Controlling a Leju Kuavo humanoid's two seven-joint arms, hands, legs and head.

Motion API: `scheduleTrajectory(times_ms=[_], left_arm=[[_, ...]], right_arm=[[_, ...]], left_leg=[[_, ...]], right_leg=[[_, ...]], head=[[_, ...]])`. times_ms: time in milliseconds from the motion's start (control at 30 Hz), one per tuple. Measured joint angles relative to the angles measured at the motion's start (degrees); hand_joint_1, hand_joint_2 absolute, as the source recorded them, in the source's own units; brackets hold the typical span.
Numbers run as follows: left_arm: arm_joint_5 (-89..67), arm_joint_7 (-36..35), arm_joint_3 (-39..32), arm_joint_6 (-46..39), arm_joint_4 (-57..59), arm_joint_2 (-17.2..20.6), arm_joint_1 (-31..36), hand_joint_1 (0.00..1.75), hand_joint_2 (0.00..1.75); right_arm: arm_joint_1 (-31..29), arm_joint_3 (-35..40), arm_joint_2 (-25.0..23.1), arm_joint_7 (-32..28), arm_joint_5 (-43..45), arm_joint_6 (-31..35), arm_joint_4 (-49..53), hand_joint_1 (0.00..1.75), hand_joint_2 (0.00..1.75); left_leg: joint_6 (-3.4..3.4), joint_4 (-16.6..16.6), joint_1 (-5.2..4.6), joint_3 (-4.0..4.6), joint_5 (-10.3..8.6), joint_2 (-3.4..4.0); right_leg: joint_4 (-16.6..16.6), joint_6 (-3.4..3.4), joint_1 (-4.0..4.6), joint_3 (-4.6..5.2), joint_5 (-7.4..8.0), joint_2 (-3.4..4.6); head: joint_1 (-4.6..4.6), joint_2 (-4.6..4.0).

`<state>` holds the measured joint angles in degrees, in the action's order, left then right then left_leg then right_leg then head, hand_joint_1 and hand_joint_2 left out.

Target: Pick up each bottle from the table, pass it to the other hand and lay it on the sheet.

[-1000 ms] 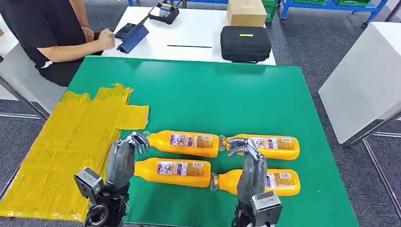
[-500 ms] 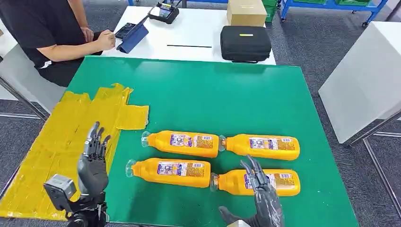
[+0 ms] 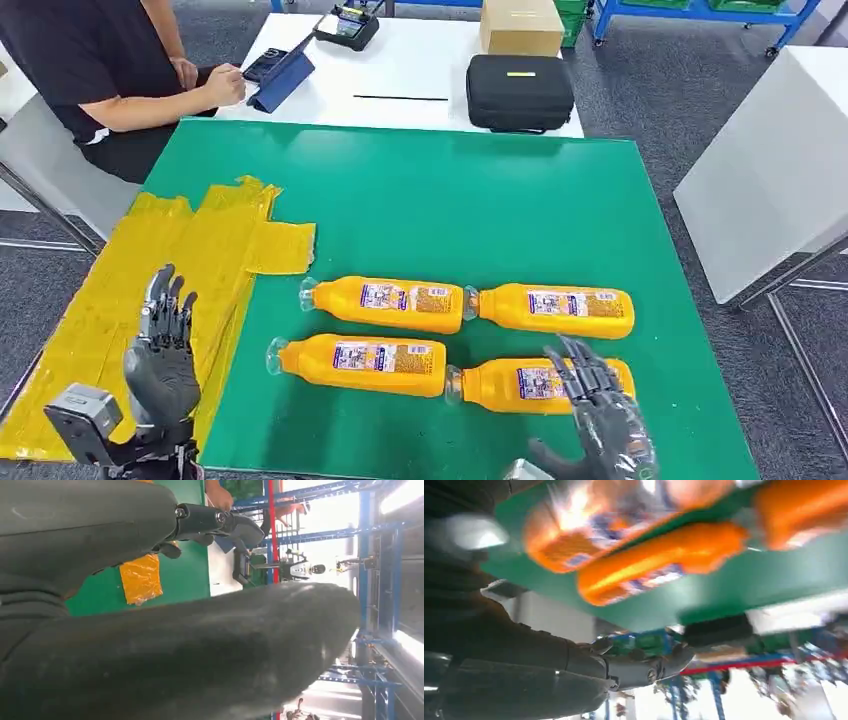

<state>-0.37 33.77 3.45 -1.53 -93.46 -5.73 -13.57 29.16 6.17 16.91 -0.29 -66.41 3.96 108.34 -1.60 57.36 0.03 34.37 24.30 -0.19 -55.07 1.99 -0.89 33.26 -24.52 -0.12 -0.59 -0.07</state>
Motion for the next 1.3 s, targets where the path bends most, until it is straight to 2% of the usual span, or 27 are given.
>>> scheduleTrajectory(times_ms=[167,333,500,633,1033,1300], left_arm=[[1.0,0.7,-0.8,0.1,0.0,0.1,-0.6,0.0,0.0],[2.0,1.1,-1.0,-0.5,0.0,0.1,-0.9,0.0,0.0],[3.4,1.2,-1.7,-1.1,0.0,0.2,-1.7,0.0,0.0],[4.1,1.3,-2.3,-1.2,-0.1,0.2,-2.3,0.0,0.0],[4.5,1.4,-3.2,-1.5,-0.1,0.3,-2.8,0.0,0.0],[4.6,1.8,-3.3,-1.9,-0.5,0.3,-3.2,0.0,0.0]], right_arm=[[4.9,-5.9,5.6,0.8,5.4,0.7,-0.6,0.0,1.75],[6.9,-6.9,10.4,4.9,10.7,0.5,-1.5,0.0,1.75],[6.7,-6.9,15.2,4.4,16.7,0.6,-5.3,0.0,1.75],[4.4,-6.2,17.8,3.9,18.6,0.8,-8.8,0.0,1.75],[0.1,-3.5,20.0,3.3,18.8,1.6,-13.6,0.0,1.75],[-6.7,1.3,19.6,1.0,16.9,3.2,-18.0,0.0,1.75]], left_leg=[[-0.06,0.0,-0.09,0.02,0.05,0.02],[-0.08,0.0,-0.11,-0.02,0.06,0.02],[-0.08,0.0,-0.12,-0.02,0.05,0.03],[-0.09,0.0,-0.12,-0.04,0.05,0.05],[-0.09,0.0,-0.12,-0.03,0.04,0.04],[-0.12,0.0,-0.12,-0.05,0.01,0.06]], right_leg=[[0.0,0.03,-0.07,0.01,0.01,0.02],[0.0,0.03,-0.09,-0.01,0.0,0.03],[0.0,0.04,-0.1,-0.03,0.01,0.04],[0.0,0.04,-0.09,-0.02,0.02,0.06],[0.0,0.04,-0.09,-0.04,0.01,0.05],[0.0,0.04,-0.09,-0.07,0.03,0.06]], head=[[0.02,0.0],[0.0,0.0],[0.0,0.0],[0.0,0.0],[0.0,0.0],[0.0,0.0]])
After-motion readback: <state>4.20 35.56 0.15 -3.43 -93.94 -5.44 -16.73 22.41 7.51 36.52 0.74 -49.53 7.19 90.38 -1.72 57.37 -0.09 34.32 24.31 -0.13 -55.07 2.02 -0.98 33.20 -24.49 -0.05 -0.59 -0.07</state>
